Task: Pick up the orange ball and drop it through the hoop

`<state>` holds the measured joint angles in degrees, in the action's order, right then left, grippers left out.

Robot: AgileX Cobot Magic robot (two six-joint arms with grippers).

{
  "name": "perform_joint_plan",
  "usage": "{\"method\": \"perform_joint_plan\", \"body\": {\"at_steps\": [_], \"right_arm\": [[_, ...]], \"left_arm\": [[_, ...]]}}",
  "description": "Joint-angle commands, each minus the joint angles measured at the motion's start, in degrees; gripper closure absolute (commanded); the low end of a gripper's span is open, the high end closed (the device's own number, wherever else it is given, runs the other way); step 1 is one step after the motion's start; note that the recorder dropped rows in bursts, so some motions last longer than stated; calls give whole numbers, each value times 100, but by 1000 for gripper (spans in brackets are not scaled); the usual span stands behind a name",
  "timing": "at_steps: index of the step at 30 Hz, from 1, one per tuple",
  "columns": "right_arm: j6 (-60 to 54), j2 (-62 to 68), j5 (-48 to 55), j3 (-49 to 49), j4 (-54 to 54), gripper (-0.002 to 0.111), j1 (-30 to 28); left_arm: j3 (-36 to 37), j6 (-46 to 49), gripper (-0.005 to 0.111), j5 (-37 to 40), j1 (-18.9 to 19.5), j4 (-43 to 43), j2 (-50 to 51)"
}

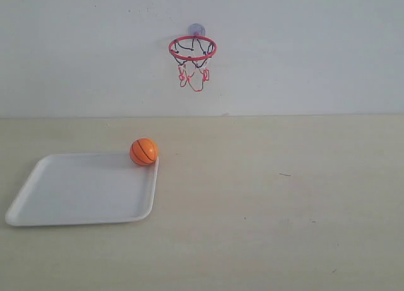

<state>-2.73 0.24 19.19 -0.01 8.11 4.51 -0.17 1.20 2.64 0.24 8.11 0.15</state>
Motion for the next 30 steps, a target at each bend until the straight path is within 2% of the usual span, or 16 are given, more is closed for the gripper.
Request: {"method": "perform_joint_plan", "body": {"at_steps": [1, 3, 6, 9, 13, 15, 19, 24, 28, 30], "right_arm": [[-19, -24, -11, 1, 9, 109, 8], [-19, -24, -11, 1, 9, 109, 8], [-19, -24, -11, 1, 9, 109, 8], [-19, -24, -11, 1, 9, 109, 8], [-19, -24, -11, 1, 9, 109, 8], [-19, -24, -11, 1, 9, 109, 8], [-19, -24, -11, 1, 9, 109, 8], [-19, -24, -11, 1, 9, 109, 8], [-19, -24, -11, 1, 9, 109, 8], [-18, -24, -11, 1, 9, 109, 73]], "left_arm": [[17, -37, 103, -1509, -24, 3, -15], [-114, -37, 103, -1895, -24, 3, -15], [-600, -37, 103, -1734, -24, 3, 21], [-1258, -37, 103, -709, -24, 3, 445], [-2206, -24, 103, 1089, -24, 3, 1427], [-2524, -24, 103, 1566, -24, 3, 2006], [-2742, -11, 103, 1446, -24, 3, 2816], [-2741, -37, 103, 635, -24, 45, 3390], [-2741, -37, 103, 248, -28, 1011, 3670], [-2855, -3, 103, 176, -28, 1141, 3819]]}}
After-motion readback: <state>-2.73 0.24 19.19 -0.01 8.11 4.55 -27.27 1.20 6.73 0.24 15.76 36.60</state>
